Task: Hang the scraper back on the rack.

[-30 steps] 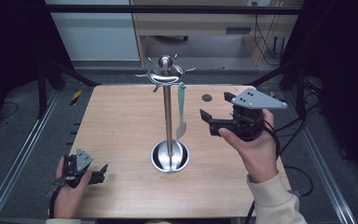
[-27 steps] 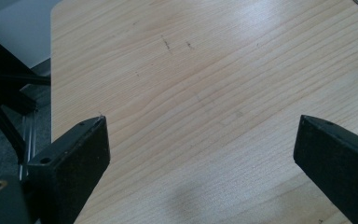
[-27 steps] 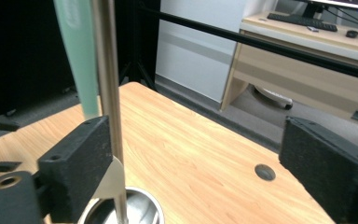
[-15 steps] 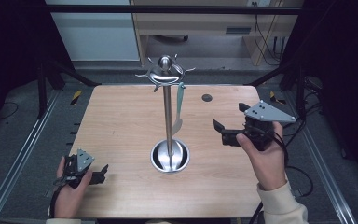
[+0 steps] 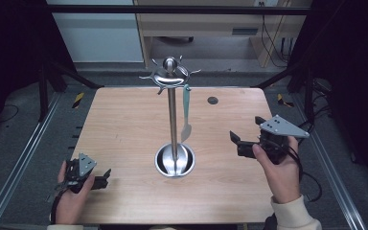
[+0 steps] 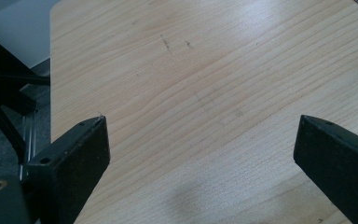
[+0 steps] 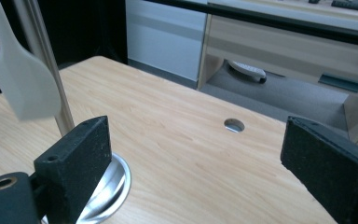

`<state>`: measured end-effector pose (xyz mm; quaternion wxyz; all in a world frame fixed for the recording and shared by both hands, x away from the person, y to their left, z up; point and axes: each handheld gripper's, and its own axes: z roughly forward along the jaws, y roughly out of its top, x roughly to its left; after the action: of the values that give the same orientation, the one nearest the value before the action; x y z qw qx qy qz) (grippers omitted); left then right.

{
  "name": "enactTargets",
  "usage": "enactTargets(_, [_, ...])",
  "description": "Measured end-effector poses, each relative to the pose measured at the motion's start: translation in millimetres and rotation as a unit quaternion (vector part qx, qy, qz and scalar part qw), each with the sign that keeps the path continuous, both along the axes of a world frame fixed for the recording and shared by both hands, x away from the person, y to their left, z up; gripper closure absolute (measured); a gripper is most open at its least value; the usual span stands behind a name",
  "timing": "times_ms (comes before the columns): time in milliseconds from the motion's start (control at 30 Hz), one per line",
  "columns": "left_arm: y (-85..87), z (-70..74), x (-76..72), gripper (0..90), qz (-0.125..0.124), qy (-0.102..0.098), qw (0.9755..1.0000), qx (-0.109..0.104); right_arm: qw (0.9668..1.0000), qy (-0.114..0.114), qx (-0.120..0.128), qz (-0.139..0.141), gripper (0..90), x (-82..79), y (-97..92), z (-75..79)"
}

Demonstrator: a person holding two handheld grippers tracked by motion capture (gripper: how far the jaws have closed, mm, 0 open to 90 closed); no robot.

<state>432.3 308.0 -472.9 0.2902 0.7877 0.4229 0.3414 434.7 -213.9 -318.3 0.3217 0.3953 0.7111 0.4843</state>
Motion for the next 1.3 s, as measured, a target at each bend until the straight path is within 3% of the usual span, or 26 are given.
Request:
enactTargets(700, [-1.4,-0.2,0.1,3.2,-0.002,0.0,1.0,0.0,0.9988,0.044,-0.021,-0.004,9.5,-0.5,-4.6,-44.7])
enactTargets(1300, [-1.9,-0.2,0.7,3.1,-0.005,-0.001,1.0,-0.001,0.9958,0.088,-0.027,-0.001,9.5,15.9,2.4,-84.9])
